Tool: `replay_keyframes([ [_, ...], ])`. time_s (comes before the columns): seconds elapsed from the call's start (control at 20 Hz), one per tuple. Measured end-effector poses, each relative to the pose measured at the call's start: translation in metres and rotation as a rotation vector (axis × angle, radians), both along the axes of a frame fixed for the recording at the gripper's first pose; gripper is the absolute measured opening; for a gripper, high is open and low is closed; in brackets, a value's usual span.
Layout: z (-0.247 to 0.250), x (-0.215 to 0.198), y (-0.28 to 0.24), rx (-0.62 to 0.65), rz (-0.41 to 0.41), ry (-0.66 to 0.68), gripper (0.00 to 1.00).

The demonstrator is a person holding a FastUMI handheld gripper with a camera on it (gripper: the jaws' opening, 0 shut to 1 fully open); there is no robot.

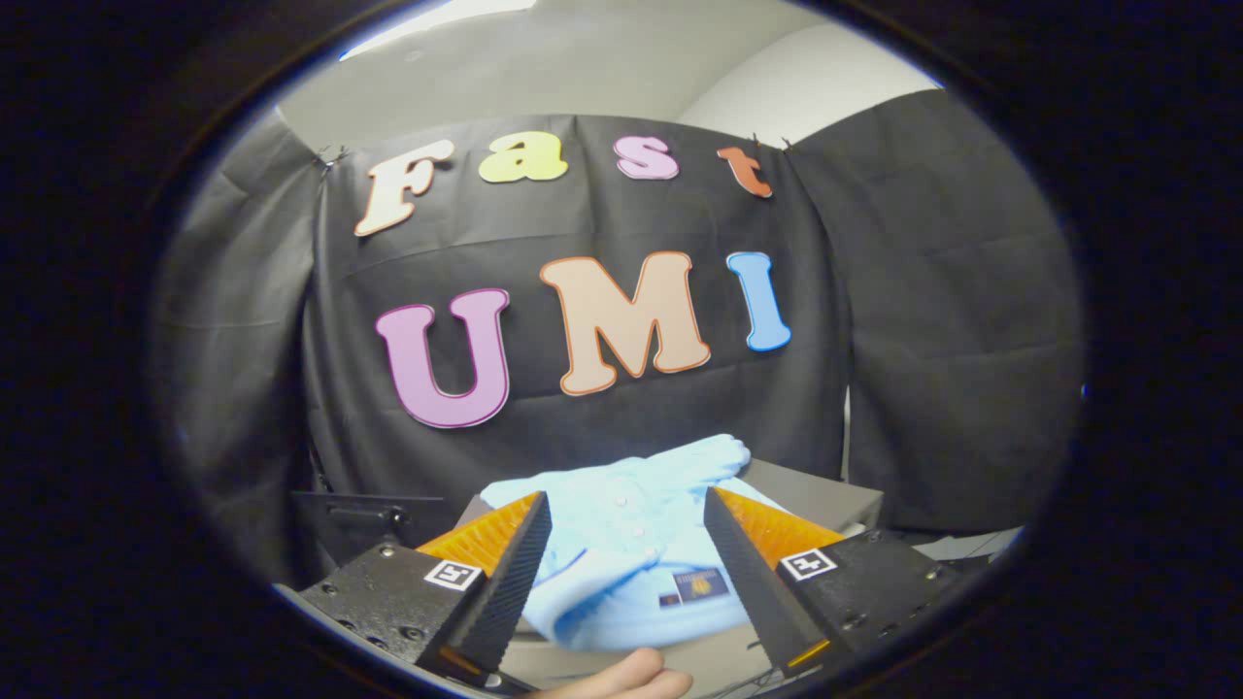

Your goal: Put the clothes into the washing machine and then close the washing machine lid.

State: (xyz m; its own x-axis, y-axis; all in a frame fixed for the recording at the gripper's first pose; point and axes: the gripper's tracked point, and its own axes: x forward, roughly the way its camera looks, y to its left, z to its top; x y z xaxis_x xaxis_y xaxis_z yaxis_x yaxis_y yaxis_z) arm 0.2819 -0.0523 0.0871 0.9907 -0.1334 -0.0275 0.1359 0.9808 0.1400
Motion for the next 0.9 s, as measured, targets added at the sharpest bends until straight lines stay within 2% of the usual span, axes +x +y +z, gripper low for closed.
replay_keyframes([
  [0.15,-0.016,0.053,-0.005,0.019,0.0,0.105,0.96],
  [0.3,-0.04,0.092,-0.002,-0.032,0.042,0.262,0.96],
  [0.4,-0.071,0.102,-0.004,-0.09,0.055,0.459,0.97],
  [0.5,-0.085,0.107,-0.005,-0.109,0.061,0.573,0.97],
  [0.6,-0.098,0.102,-0.006,-0.089,0.052,0.664,0.97],
  [0.7,-0.093,0.108,-0.008,-0.101,0.017,0.647,0.98],
  [0.75,-0.099,0.103,-0.004,-0.103,0.02,0.687,0.85],
  [0.8,-0.095,0.111,-0.002,-0.128,0.01,0.656,0.71],
  [0.9,-0.098,0.113,-0.002,-0.179,-0.015,0.694,0.43],
])
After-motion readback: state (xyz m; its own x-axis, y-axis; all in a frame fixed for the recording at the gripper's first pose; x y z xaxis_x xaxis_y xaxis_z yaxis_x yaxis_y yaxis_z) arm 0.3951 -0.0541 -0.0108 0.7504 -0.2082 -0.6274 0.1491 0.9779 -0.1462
